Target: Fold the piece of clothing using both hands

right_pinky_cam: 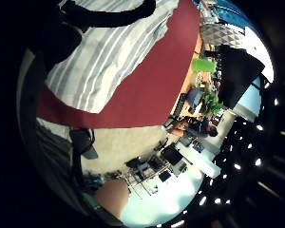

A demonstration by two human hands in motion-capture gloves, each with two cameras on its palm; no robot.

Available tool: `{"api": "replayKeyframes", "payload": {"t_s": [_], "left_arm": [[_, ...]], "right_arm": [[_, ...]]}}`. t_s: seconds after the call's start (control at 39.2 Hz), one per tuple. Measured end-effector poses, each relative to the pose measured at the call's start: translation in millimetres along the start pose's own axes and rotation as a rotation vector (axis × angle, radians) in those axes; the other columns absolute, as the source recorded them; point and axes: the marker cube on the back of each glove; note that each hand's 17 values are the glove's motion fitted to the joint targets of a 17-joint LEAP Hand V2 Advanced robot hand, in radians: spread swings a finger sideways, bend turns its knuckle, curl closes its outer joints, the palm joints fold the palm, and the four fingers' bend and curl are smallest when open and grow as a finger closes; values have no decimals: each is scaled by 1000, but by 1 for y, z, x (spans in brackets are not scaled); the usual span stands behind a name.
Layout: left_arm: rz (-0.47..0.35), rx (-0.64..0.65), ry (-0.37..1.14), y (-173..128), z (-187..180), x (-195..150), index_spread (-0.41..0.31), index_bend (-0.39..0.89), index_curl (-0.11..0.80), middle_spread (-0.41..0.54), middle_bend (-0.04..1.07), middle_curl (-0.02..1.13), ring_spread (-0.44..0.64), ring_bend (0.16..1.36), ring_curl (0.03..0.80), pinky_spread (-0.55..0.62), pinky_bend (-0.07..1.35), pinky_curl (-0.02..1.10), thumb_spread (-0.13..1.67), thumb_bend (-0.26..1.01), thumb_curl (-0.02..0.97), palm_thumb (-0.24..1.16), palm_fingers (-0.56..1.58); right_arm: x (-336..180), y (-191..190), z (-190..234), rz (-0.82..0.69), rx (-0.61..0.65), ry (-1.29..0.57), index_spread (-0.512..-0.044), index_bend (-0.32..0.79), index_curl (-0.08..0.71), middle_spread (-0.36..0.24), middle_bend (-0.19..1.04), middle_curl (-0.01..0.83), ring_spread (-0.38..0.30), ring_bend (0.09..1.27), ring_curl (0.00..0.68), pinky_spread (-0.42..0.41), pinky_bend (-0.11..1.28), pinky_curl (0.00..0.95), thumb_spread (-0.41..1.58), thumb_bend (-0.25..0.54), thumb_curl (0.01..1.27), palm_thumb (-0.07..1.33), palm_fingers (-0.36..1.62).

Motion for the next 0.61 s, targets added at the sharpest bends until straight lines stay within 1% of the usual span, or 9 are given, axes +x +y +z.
{"api": "replayKeyframes", "payload": {"t_s": [0.1,0.13,0.15,0.23,0.28,0.33,0.46,0.56,0.61], "left_arm": [[-33,91,40,-11,9,1,-1,79,277,56,164,247,58,600,319,107,390,326,896,-17,212,101,476],[-33,107,53,-13,10,1,-3,46,263,34,182,256,27,620,326,61,444,345,932,18,222,161,554],[-31,121,62,-15,11,1,-1,42,252,31,183,257,17,626,321,45,453,339,939,18,227,173,564],[-24,162,59,-22,14,0,-22,34,231,-18,206,279,-37,641,329,-45,527,364,1004,63,249,279,674],[-23,190,36,-27,15,0,-37,39,220,-41,203,287,-66,642,330,-90,547,369,1036,69,257,310,705],[-27,216,5,-32,15,0,-70,50,214,-91,220,302,-125,643,335,-170,584,380,1074,104,273,386,821],[-44,270,-68,-45,12,-1,-119,54,200,-175,278,343,-236,637,346,-269,608,396,1125,140,309,500,979],[-27,210,-50,-40,7,2,-167,111,218,-238,364,391,-290,603,357,-320,574,401,1112,183,359,630,1125],[-15,174,-34,-35,3,2,-185,144,236,-258,395,412,-307,592,368,-333,542,404,1067,192,391,686,1154]], "right_arm": [[4,-7,27,29,-42,7,-303,79,178,-75,237,334,-56,460,320,108,634,291,1090,79,218,512,534],[6,-9,33,34,-49,7,-302,81,177,-76,238,337,-56,459,320,109,639,293,1085,85,225,537,531],[8,-11,38,37,-53,7,-302,83,177,-76,238,340,-56,460,322,110,647,296,1082,88,232,558,530],[11,-15,48,49,-41,4,-293,95,179,-83,236,347,-56,455,324,111,663,302,1073,92,251,610,536],[13,-16,50,55,-19,-6,-291,98,180,-92,240,353,-58,448,324,103,674,304,1065,91,263,639,546],[13,-18,52,51,6,-24,-289,92,177,-101,246,359,-68,458,328,82,686,307,1056,94,278,674,580],[14,-26,50,43,113,-35,-298,88,176,-131,258,372,-129,517,339,-7,692,305,1041,111,321,777,725],[14,-28,45,36,176,-11,-299,107,183,-151,262,384,-181,569,356,-158,731,316,1013,137,363,876,1024],[15,-28,44,26,178,-11,-293,106,192,-157,260,392,-197,567,364,-206,741,326,989,133,379,903,1082]]}}
